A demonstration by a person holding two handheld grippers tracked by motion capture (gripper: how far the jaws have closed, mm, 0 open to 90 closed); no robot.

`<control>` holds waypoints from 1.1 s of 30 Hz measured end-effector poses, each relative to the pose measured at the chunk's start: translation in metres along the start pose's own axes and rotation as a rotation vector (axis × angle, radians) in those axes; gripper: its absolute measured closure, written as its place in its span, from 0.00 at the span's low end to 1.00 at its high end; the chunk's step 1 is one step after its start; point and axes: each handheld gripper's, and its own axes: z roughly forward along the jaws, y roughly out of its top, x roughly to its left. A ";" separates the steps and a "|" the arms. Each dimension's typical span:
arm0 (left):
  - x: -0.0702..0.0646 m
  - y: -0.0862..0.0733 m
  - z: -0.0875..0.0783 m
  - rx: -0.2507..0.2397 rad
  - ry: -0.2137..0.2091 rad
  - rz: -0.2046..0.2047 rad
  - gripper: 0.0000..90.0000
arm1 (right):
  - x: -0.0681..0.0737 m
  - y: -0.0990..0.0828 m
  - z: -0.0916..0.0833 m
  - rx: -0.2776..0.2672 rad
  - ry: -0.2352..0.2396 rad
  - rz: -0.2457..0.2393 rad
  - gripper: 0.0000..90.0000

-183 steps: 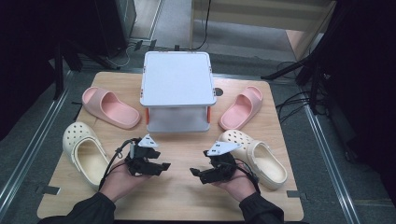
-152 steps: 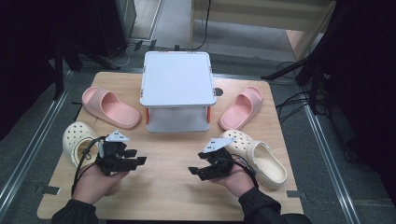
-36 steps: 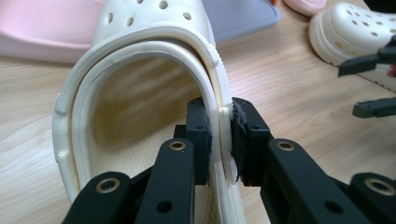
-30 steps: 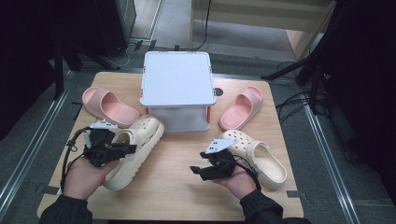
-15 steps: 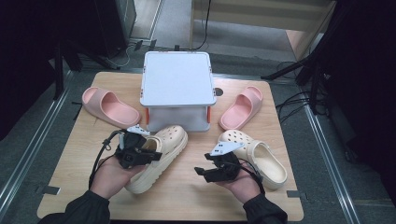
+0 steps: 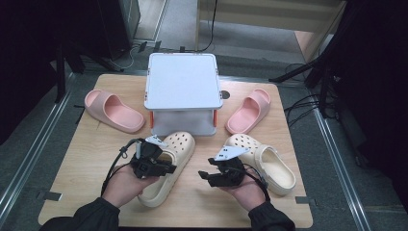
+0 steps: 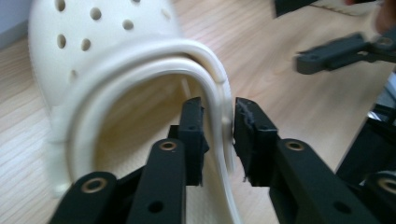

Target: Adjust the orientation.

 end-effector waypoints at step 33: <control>0.076 -0.038 -0.010 0.036 0.027 -0.094 0.95 | 0.017 0.019 0.048 -0.010 0.025 0.048 0.90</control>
